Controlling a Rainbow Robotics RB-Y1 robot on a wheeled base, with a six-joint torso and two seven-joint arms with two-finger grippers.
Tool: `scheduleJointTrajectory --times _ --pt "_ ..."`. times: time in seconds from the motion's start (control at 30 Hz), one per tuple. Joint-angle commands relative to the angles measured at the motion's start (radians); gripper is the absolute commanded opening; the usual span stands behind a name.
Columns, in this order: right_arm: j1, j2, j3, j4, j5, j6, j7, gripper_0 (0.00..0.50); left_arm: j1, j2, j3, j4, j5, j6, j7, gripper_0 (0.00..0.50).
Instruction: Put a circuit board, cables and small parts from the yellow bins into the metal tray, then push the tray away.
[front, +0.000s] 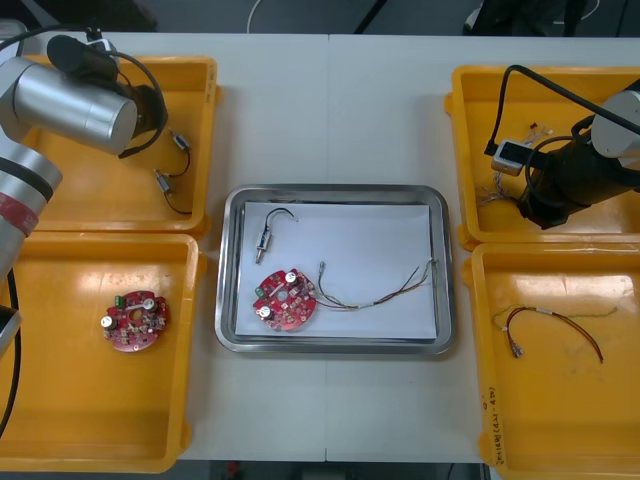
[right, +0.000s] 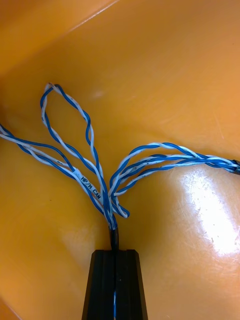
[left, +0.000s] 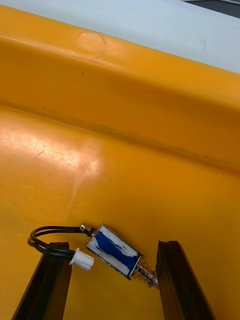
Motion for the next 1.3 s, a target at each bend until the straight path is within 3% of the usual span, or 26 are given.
scheduleJointTrajectory --times 0.03,0.23,0.4,0.67,0.9,1.0,1.03,1.07,1.1,1.13,1.3 --pt "0.019 0.000 -0.006 -0.008 -0.012 0.000 0.006 0.000 -0.053 -0.005 -0.016 -0.008 -0.030 -0.015 0.097 0.500" --pt "0.017 0.000 -0.078 -0.031 -0.014 0.047 0.012 0.000 -0.053 -0.011 -0.017 0.009 -0.042 -0.053 0.100 0.500" --pt "0.016 0.000 -0.156 -0.089 -0.003 0.162 0.009 0.000 -0.053 -0.018 -0.017 0.065 -0.051 -0.136 0.097 0.500" --pt "0.010 -0.009 -0.276 -0.190 0.004 0.345 -0.004 0.000 -0.053 -0.018 -0.042 0.085 -0.067 -0.151 0.100 0.500" --pt "-0.023 -0.025 -0.285 -0.311 0.032 0.495 -0.036 0.000 -0.053 -0.018 -0.056 0.097 -0.070 -0.162 0.106 0.500" --pt "-0.035 -0.025 -0.282 -0.357 0.038 0.499 -0.077 0.000 -0.053 -0.018 -0.060 0.095 -0.068 -0.162 0.111 0.500" --pt "-0.038 -0.023 -0.277 -0.379 0.038 0.499 -0.093 0.000 -0.053 -0.018 -0.063 0.095 -0.067 -0.162 0.114 0.376" --pt "-0.041 -0.025 -0.274 -0.391 0.040 0.499 -0.099 0.000 -0.053 -0.017 -0.065 0.097 -0.067 -0.160 0.115 0.282" --pt "-0.044 -0.025 -0.267 -0.419 0.038 0.499 -0.100 0.000 -0.053 -0.018 -0.066 0.095 -0.065 -0.160 0.118 0.105" --pt "-0.044 -0.025 -0.257 -0.445 0.040 0.499 -0.103 0.000 -0.053 -0.018 -0.065 0.097 -0.065 -0.162 0.121 0.003" --pt "-0.052 -0.028 -0.211 -0.532 0.040 0.499 -0.112 0.000 -0.053 -0.017 -0.065 0.095 -0.057 -0.160 0.132 0.000"
